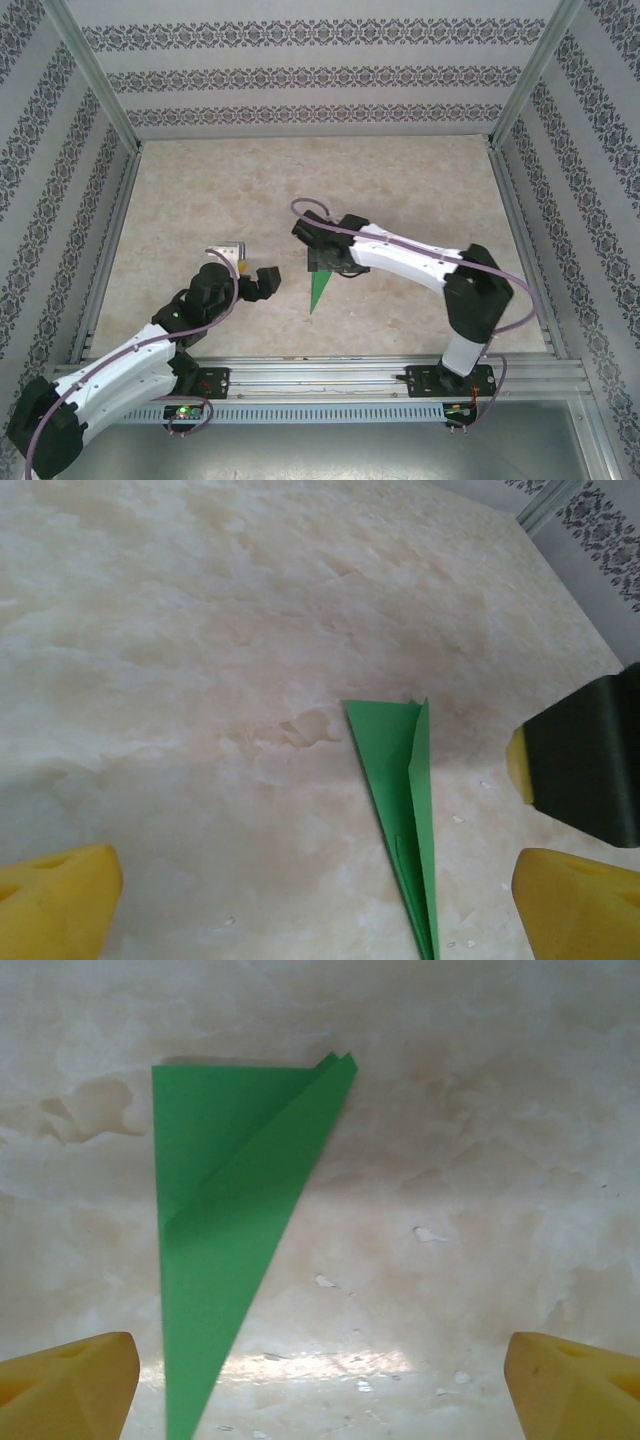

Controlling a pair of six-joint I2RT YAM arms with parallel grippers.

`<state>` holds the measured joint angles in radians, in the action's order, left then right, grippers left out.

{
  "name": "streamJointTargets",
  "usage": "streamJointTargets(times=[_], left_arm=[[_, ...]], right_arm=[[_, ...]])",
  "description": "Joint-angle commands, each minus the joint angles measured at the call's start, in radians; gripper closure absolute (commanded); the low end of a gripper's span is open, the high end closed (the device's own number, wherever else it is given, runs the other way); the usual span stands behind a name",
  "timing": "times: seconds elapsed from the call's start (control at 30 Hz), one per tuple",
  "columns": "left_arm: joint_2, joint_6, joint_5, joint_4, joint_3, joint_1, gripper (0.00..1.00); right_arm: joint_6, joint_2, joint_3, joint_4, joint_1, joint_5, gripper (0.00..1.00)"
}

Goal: Fold a paper plane with a square sheet of paper (fold left side to right side)
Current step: Turn over the paper plane at the center of the table.

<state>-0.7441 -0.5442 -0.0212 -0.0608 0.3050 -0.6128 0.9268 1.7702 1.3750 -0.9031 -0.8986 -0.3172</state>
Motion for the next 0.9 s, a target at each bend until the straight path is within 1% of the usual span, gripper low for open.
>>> streamJointTargets(times=[0.0, 0.1, 0.17, 0.23, 0.3, 0.43, 0.5, 0.63, 0.73, 0.83, 0.87], left_arm=[[0.049, 0.063, -0.037, 0.117, 0.017, 0.013, 0.0], [0.088, 0.063, -0.033, 0.141, 0.007, 0.013, 0.0], [0.11, 0.06, -0.034, 0.15, -0.002, 0.013, 0.0], [0.125, 0.053, -0.037, 0.151, -0.011, 0.012, 0.0], [0.133, 0.049, -0.034, 0.146, -0.016, 0.013, 0.0], [0.135, 0.047, -0.026, 0.148, -0.019, 0.013, 0.0], [0.135, 0.051, -0.023, 0.148, -0.02, 0.013, 0.0], [0.135, 0.059, -0.024, 0.156, -0.018, 0.013, 0.0], [0.135, 0.063, -0.029, 0.162, -0.019, 0.013, 0.0], [0.136, 0.064, -0.029, 0.162, -0.021, 0.013, 0.0], [0.135, 0.064, -0.029, 0.164, -0.023, 0.013, 0.0]], right_arm=[[0.097, 0.081, 0.098, -0.168, -0.02, -0.068, 0.11], [0.125, 0.136, 0.158, -0.168, -0.021, -0.051, 0.16], [0.138, 0.175, 0.2, -0.169, -0.022, -0.047, 0.21], [0.148, 0.218, 0.249, -0.18, -0.022, -0.043, 0.22], [0.157, 0.256, 0.297, -0.188, -0.022, -0.036, 0.28], [0.188, 0.323, 0.356, -0.209, -0.017, -0.032, 0.29], [0.211, 0.343, 0.371, -0.215, -0.01, -0.032, 0.34], [0.234, 0.378, 0.385, -0.206, 0.001, -0.006, 0.36], [0.247, 0.407, 0.399, -0.207, 0.007, 0.018, 0.4], [0.264, 0.425, 0.398, -0.209, 0.007, 0.029, 0.43], [0.271, 0.429, 0.396, -0.211, 0.007, 0.031, 0.45]])
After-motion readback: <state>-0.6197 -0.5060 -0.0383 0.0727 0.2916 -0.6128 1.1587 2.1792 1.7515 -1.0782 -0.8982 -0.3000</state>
